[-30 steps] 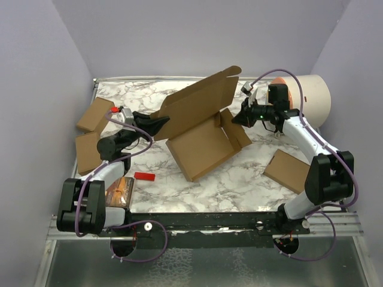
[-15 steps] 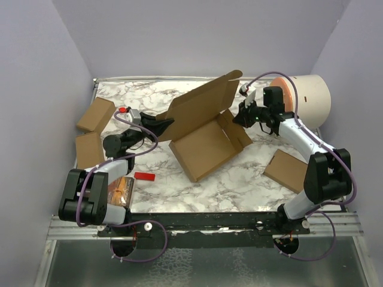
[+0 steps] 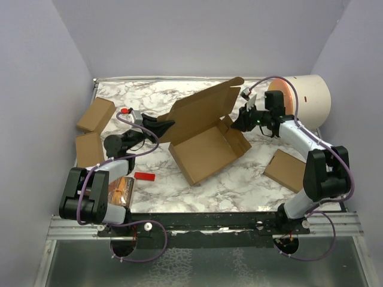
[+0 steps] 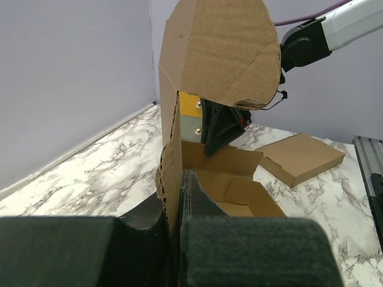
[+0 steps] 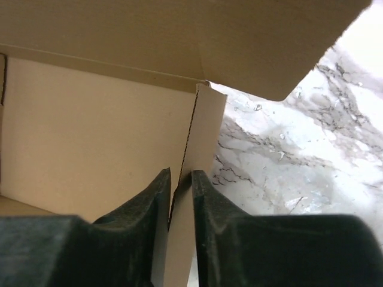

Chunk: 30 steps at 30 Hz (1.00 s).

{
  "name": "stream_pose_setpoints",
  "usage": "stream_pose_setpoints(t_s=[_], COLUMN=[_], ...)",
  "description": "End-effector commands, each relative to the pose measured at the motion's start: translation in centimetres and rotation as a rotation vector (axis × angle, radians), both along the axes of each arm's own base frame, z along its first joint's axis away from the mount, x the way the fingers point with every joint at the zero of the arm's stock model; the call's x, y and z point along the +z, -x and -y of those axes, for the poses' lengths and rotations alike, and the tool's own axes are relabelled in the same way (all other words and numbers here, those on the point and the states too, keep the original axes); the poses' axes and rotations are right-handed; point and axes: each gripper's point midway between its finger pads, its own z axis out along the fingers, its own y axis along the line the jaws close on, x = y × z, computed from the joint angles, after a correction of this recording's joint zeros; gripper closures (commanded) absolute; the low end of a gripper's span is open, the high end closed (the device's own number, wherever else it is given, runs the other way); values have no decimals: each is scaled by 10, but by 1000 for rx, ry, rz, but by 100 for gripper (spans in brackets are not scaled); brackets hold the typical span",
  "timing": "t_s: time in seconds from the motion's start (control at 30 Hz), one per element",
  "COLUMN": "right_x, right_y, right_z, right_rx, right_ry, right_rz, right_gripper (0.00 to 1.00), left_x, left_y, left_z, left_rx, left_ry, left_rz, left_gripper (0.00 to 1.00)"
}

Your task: Fold the paper box

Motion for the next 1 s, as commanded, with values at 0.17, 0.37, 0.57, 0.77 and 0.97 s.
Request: stream_pose_setpoints(t_s=[0.17, 0.37, 0.57, 0.77, 0.97], right_x=[-23, -30, -14, 5, -3], right_y=[10, 5, 8, 23, 28], right_z=[0, 9, 7, -1, -5], right_rx=[51, 45, 105, 197, 215], right_ry=[-100, -133, -165, -237, -305], right_rz=[-155, -211, -180, -169, -274], right_gripper=[64, 52, 37, 22, 20], left_x=[10, 9, 9, 8, 8], left_y=[7, 7, 6, 6, 6], left_z=[0, 0, 0, -1, -1], left_rx=[5, 7, 8, 13, 14], left_ry=[-19, -22, -26, -30, -31], left_rz=[84, 79, 80, 81, 79], left_gripper=[100, 100, 100, 100, 100])
